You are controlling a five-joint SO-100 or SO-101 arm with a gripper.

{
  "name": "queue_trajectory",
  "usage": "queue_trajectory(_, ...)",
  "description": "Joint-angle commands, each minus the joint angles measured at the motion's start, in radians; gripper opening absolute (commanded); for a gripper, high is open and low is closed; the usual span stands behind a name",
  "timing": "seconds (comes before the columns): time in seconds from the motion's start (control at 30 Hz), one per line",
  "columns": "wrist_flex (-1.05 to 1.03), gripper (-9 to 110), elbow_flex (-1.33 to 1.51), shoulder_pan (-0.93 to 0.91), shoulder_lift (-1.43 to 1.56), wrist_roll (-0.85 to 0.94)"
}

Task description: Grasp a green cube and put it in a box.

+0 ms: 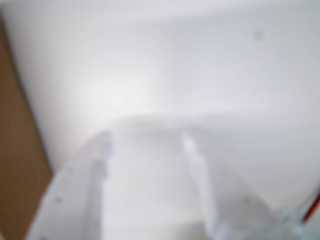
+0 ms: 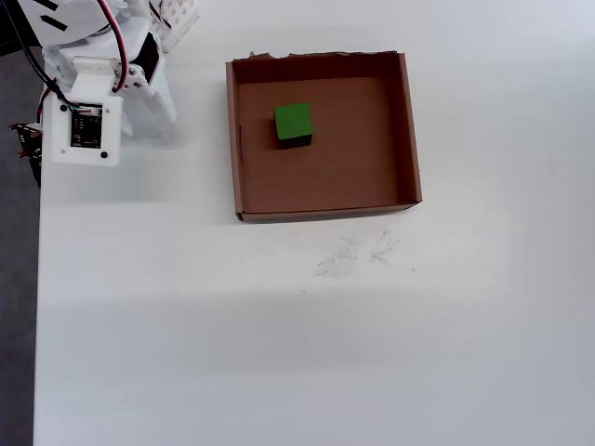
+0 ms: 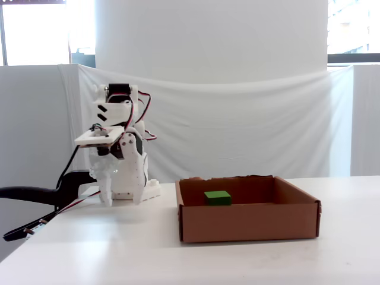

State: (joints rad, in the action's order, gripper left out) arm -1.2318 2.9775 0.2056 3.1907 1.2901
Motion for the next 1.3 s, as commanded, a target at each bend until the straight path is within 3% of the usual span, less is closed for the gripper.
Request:
queue_trajectory(0.0,-0.012,21,-0.006,-0.006,-0.009,-0.005)
queue_trajectory(0.23,-0.017,21,-0.006,-0.008,-0.009,-0.106)
queue_trajectory(1.27,-0.017,21,-0.006,-0.008,-0.009,-0.106)
